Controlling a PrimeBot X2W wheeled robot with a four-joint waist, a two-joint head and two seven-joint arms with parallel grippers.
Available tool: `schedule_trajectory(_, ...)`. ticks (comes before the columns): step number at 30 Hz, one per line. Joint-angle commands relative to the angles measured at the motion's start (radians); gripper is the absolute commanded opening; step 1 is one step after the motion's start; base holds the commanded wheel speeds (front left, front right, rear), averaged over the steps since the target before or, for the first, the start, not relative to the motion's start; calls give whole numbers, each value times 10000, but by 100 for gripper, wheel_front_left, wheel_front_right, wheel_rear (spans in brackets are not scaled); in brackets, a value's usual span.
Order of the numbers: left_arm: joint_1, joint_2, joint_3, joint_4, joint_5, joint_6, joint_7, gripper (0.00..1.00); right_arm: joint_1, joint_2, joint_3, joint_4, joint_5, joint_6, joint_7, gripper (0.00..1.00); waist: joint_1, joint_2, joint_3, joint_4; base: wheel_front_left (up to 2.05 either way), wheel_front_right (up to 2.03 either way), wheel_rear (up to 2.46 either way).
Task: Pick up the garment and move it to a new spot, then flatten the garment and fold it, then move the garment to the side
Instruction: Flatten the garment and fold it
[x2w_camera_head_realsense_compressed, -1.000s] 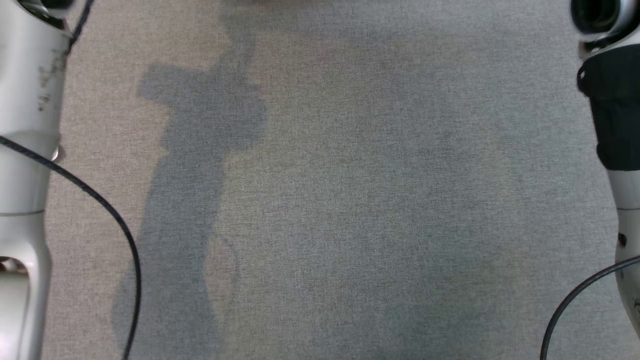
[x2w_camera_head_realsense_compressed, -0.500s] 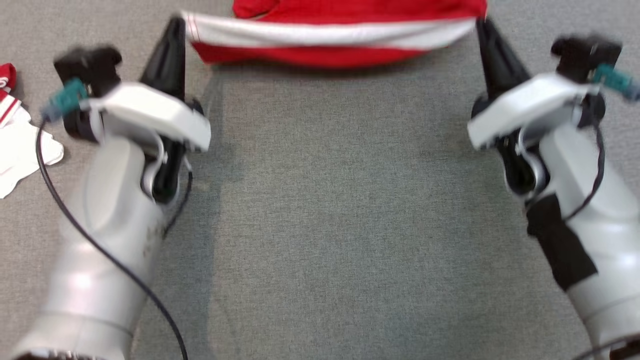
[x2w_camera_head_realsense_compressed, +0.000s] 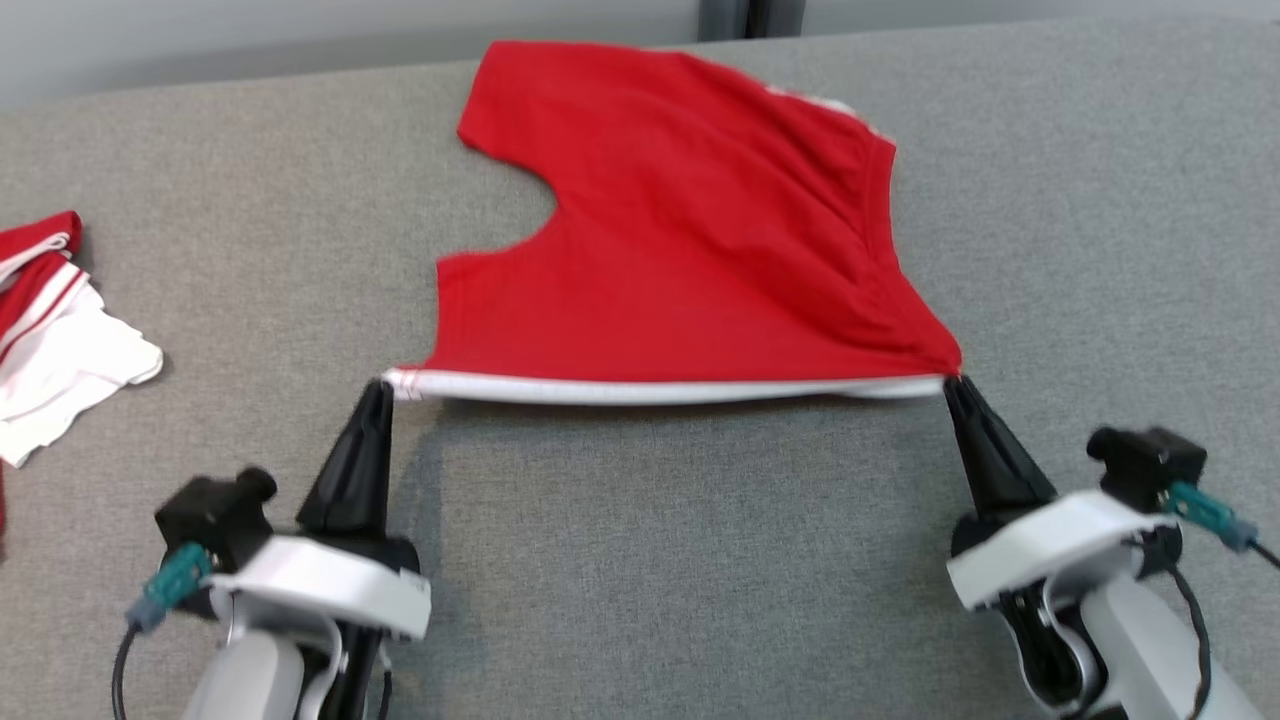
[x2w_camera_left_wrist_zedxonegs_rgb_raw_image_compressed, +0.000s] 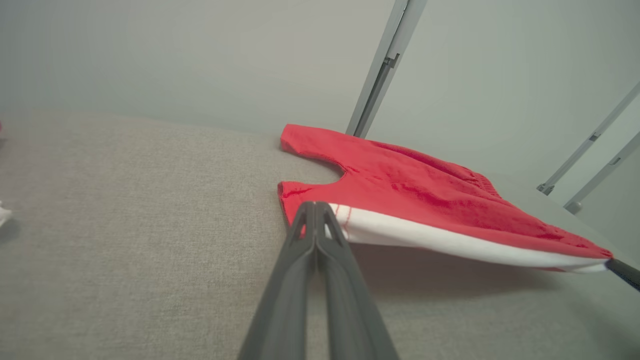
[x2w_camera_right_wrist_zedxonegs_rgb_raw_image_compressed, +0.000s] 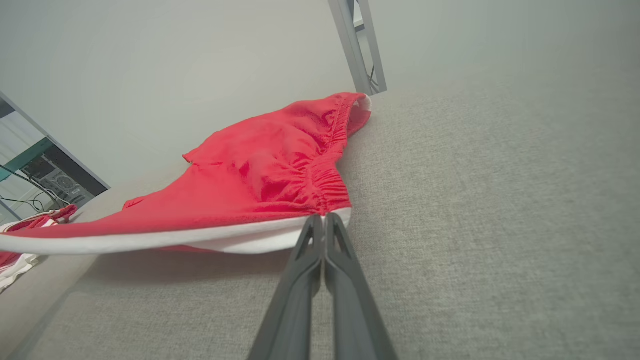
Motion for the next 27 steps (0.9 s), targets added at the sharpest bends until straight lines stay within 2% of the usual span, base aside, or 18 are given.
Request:
schedule_trajectory(1, 473, 189, 10, -571, 96, 232, 221, 0, 416, -131, -166, -262, -78, -7, -63, 0, 0, 0, -280, 6, 0, 0, 0)
schedule_trajectory(5, 1854, 451, -154, -2486, 223, 814, 1180, 0, 1625, -109, -681, -1175, -372, -7, 125, 0, 0, 0, -694, 132, 0, 0, 0)
schedule_trajectory(6, 2517, 544, -246, -3427, 271, 1092, 1655, 0, 2262, -24, -974, -1729, -555, -7, 330, 0, 0, 0, -900, 195, 0, 0, 0)
schedule_trajectory(10, 3613, 791, -338, -5146, 406, 1667, 2545, 0, 3567, 271, -1616, -2994, -1024, -7, 977, 0, 0, 0, -1236, 292, 0, 0, 0)
schedule_trajectory(18, 4682, 1260, -435, -7806, 896, 2526, 3884, 0, 5620, 852, -2676, -5753, -1890, -5, 2800, 0, 0, 0, -1459, 299, 0, 0, 0)
schedule_trajectory(23, 4392, 1401, -475, -7985, 1080, 2588, 4127, 0, 5665, 1031, -2880, -6321, -2044, -5, 3227, 0, 0, 0, -1391, 184, 0, 0, 0)
schedule_trajectory(27, 4002, 1470, -448, -7867, 1135, 2461, 4134, 0, 5298, 1072, -2899, -6403, -2004, -5, 3324, 0, 0, 0, -1235, 119, 0, 0, 0)
